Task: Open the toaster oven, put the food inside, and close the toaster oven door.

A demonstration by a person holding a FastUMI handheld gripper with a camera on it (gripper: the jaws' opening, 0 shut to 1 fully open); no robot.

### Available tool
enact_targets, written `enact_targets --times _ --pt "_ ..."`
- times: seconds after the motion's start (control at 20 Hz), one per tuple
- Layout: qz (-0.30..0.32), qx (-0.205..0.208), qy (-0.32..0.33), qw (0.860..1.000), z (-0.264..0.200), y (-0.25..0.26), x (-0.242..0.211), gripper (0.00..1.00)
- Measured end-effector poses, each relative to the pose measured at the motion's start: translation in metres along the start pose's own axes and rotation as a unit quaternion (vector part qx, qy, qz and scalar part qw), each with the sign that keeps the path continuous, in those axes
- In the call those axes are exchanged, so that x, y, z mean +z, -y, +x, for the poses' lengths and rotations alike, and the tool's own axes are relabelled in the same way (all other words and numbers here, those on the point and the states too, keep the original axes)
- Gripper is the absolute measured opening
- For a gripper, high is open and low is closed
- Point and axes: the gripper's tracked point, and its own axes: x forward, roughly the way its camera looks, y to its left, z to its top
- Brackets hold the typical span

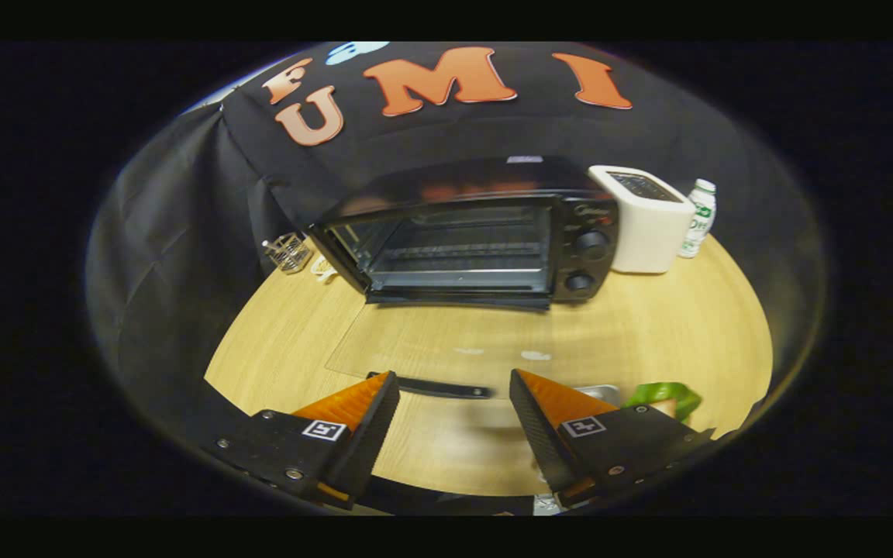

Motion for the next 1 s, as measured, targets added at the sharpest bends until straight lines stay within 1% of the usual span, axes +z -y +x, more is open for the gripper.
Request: enact_targets --times 0.1,0.25,0.35,0.5,0.7,0.75,0.9,1.0 --pt "0.001 -0.018 0.010 1.000 -0.015 0.028 0.006 0.87" --pt "-0.036 -0.058 0.013 0.998 -0.035 0.075 0.004 0.92" --pt "-0.058 -0.079 0.020 0.995 -0.045 0.103 0.005 0.92" --pt "-0.059 -0.104 0.004 0.993 -0.052 0.138 -0.010 0.94" --pt "-0.047 -0.090 -0.018 0.995 -0.049 0.155 -0.034 0.94" --pt "-0.041 -0.080 -0.033 0.995 -0.044 0.158 -0.044 0.94" --pt "0.006 -0.037 -0.077 0.996 -0.029 0.155 -0.072 0.95" --pt "0.036 -0.005 -0.103 0.994 -0.021 0.153 -0.087 0.95"
